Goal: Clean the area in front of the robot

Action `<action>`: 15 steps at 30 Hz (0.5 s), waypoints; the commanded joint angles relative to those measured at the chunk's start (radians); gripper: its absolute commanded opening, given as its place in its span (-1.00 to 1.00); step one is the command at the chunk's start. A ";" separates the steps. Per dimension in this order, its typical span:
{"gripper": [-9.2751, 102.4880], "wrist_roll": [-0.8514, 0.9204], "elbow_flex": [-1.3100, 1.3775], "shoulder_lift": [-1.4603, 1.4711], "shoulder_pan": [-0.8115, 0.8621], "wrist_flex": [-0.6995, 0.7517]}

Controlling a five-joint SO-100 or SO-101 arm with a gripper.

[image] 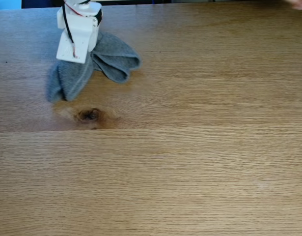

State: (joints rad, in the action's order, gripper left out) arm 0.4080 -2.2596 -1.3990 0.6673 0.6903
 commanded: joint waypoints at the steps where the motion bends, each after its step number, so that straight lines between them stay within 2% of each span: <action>1: -0.84 -0.098 0.017 -0.244 -0.160 0.061; 5: -0.84 -0.153 0.018 -0.347 -0.336 0.046; 7: -0.84 -0.158 0.018 -0.351 -0.417 -0.025; 11: -0.84 -0.143 0.037 -0.238 -0.549 -0.259; 15: -0.84 -0.156 0.189 -0.074 -0.634 -0.321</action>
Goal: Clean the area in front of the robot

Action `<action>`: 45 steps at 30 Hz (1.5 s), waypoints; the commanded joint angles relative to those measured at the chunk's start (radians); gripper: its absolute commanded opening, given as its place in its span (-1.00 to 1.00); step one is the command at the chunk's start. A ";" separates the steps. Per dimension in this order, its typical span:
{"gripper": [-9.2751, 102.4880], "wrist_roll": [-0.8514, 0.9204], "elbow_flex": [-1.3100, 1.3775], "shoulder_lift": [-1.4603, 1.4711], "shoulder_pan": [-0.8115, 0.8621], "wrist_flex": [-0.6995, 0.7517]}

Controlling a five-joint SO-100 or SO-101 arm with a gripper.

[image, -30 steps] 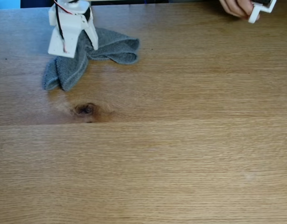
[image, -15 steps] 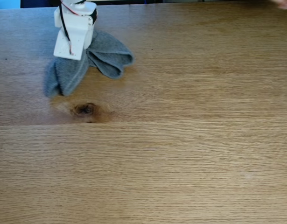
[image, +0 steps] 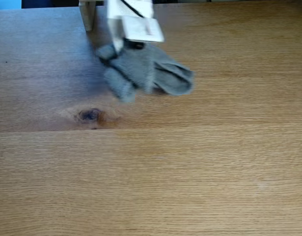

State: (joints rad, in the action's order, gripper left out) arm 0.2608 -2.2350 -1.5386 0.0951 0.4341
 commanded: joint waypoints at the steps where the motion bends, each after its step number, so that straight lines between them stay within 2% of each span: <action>1: -0.84 -0.020 0.225 0.114 -0.080 -0.044; 6: -0.84 -0.086 0.574 0.345 -0.150 0.077; 10: -0.84 -0.097 0.838 0.508 -0.183 0.098; 20: -0.84 -0.014 1.313 0.946 -0.186 -0.095; 27: -0.84 0.190 1.465 1.232 -0.161 -0.199; 34: -0.84 0.282 1.506 1.328 0.005 -0.213; 41: -0.84 0.288 1.493 1.282 0.181 -0.094; 45: -0.84 0.229 1.491 1.232 0.173 0.029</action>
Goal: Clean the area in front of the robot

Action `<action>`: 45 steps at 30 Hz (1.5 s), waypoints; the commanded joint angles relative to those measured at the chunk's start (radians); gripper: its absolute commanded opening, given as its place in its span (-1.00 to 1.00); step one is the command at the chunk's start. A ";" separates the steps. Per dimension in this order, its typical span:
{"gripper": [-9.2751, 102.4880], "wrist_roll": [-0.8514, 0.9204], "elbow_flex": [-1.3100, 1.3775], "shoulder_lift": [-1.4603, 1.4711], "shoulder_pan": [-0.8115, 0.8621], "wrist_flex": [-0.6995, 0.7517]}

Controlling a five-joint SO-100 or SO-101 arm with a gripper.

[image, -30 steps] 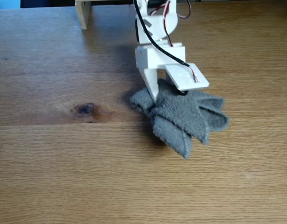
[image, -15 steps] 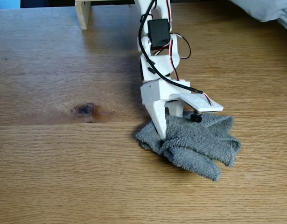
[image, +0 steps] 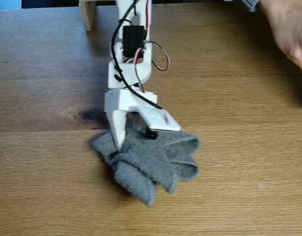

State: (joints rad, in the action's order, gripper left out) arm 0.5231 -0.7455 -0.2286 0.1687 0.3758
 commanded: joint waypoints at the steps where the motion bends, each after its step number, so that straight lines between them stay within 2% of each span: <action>1: -0.84 -0.051 0.002 -0.095 0.081 0.127; 5: -0.84 -0.141 0.000 -0.161 -0.026 0.249; 8: -0.84 -0.198 0.000 -0.192 -0.124 0.275; 17: -0.84 -0.275 0.000 -0.235 -0.380 0.241; 21: -0.84 -0.239 0.000 -0.198 -0.416 0.091; 27: -0.84 -0.101 0.000 -0.066 -0.359 -0.239; 30: -0.84 -0.018 0.000 0.005 -0.291 -0.325; 38: -0.84 0.173 0.002 0.104 -0.087 -0.337; 45: -0.84 0.224 0.002 0.040 0.058 -0.124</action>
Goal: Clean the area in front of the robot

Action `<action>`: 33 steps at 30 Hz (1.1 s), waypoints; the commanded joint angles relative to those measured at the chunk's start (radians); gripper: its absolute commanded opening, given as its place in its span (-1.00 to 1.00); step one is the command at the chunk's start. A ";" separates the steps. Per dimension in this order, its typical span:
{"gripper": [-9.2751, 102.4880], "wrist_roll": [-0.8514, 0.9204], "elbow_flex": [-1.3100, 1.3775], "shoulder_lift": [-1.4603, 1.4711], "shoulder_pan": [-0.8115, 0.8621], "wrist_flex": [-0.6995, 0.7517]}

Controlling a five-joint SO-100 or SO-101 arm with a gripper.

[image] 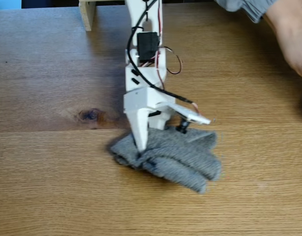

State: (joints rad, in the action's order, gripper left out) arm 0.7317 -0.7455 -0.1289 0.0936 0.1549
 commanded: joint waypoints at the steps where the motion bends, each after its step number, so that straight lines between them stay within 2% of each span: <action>1: -0.84 -0.009 0.002 -0.087 0.143 0.140; 9: -0.84 -0.405 0.000 -0.529 0.170 0.673; 14: -0.84 -0.555 0.000 -0.792 0.235 0.983; 18: -0.84 -0.586 -0.002 -0.937 0.328 1.256; 20: -0.84 -0.555 -0.002 -0.997 0.396 1.437; 24: -0.84 -0.466 -0.003 -1.029 0.529 1.690; 29: -0.84 -0.383 -0.091 -1.043 0.695 1.700; 33: -0.84 -0.337 -0.299 -1.066 0.784 1.582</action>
State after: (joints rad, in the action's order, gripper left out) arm 0.3283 -0.9419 -1.0431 0.7685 1.7871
